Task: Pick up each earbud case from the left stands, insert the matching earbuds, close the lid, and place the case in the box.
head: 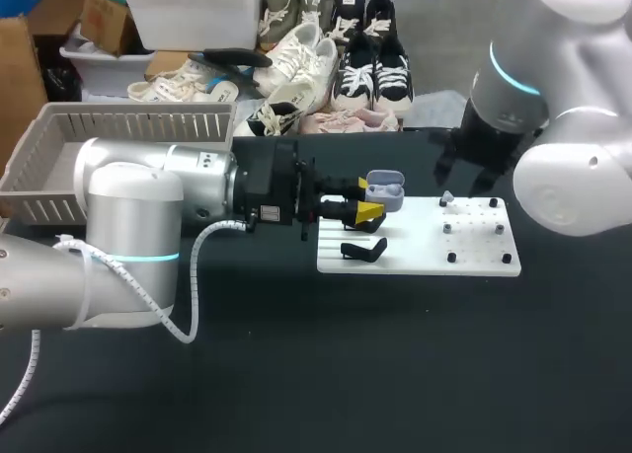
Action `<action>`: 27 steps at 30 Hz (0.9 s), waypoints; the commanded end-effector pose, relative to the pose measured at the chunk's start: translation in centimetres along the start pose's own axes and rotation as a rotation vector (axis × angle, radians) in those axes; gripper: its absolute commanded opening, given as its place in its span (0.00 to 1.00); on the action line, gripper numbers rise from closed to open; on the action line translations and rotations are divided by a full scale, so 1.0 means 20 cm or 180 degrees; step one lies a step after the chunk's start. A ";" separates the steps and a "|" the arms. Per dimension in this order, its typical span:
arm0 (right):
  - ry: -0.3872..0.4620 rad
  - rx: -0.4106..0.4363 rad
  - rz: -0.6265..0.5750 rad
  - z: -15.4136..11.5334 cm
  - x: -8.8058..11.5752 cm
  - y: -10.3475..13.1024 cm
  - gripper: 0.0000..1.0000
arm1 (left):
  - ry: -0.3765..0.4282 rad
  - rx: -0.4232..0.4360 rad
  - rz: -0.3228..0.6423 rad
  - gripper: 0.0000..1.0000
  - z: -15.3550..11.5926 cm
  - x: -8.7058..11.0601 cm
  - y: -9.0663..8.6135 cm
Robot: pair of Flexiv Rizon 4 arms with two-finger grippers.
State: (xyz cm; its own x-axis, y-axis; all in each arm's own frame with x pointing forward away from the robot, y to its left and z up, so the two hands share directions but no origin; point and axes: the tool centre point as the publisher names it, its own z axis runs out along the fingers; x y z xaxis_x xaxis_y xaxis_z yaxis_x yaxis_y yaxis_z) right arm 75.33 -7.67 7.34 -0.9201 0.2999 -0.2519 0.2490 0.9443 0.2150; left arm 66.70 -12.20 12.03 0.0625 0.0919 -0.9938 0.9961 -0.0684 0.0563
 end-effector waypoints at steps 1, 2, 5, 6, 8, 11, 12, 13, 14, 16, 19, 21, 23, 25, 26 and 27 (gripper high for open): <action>0.0058 -0.0022 -0.0092 0.04 0.00 -0.01 0.49 | -0.0001 -0.0017 0.0003 0.00 0.00 0.00 -0.01; 0.0048 -0.0006 -0.0135 0.05 0.00 0.00 0.49 | -0.0001 -0.0017 0.0003 0.00 0.00 0.00 -0.01; 0.0052 -0.0013 -0.0173 0.07 0.00 0.01 0.54 | -0.0001 -0.0017 0.0003 0.00 0.00 0.00 -0.01; 0.0055 -0.0016 -0.0177 0.08 0.00 0.01 0.55 | -0.0001 -0.0017 0.0003 0.00 0.00 0.00 -0.01; 0.0064 -0.0026 -0.0181 0.10 0.00 0.02 0.57 | -0.0001 -0.0017 0.0003 0.00 0.00 0.00 -0.01; 0.0092 -0.0044 -0.0155 0.14 -0.01 0.02 0.49 | -0.0001 -0.0017 0.0003 0.00 0.00 0.00 -0.01; 0.0098 -0.0045 -0.0151 0.15 -0.01 0.02 0.48 | -0.0001 -0.0017 0.0003 0.00 0.00 0.00 -0.01; 0.0099 -0.0043 -0.0153 0.16 -0.02 0.02 0.48 | -0.0001 -0.0017 0.0003 0.00 0.00 0.00 -0.01; 0.0099 -0.0044 -0.0156 0.16 -0.02 0.02 0.47 | -0.0001 -0.0017 0.0003 0.00 0.00 0.00 -0.01; 0.0099 -0.0061 -0.0121 0.18 -0.03 0.02 0.46 | -0.0001 -0.0017 0.0003 0.00 0.00 0.00 -0.01; 0.0096 -0.0074 -0.0079 0.19 -0.05 0.02 0.47 | -0.0001 -0.0017 0.0003 0.00 0.00 0.00 -0.01; 0.0095 -0.0077 -0.0065 0.20 -0.06 0.01 0.48 | -0.0001 -0.0017 0.0003 0.00 0.00 0.00 -0.01; 0.0091 -0.0080 -0.0051 0.20 -0.06 0.01 0.48 | -0.0001 -0.0017 0.0003 0.00 0.00 0.00 -0.01; 0.0094 -0.0085 -0.0026 0.21 -0.06 0.01 0.47 | -0.0001 -0.0017 0.0003 0.00 0.00 0.00 -0.01; 0.0100 -0.0087 -0.0015 0.22 -0.06 0.00 0.47 | -0.0001 -0.0017 0.0003 0.00 0.00 0.00 -0.01; 0.0103 -0.0089 -0.0007 0.22 -0.06 0.00 0.47 | -0.0001 -0.0017 0.0003 0.00 0.00 0.00 -0.01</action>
State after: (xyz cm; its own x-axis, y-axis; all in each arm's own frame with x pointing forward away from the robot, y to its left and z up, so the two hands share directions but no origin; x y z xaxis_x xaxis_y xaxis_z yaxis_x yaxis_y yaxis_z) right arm 77.67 -7.37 3.73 -0.9295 0.2930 -0.2240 0.2390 0.9410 0.2394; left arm 66.70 -12.20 12.03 0.0625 0.0919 -0.9938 0.9961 -0.0683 0.0563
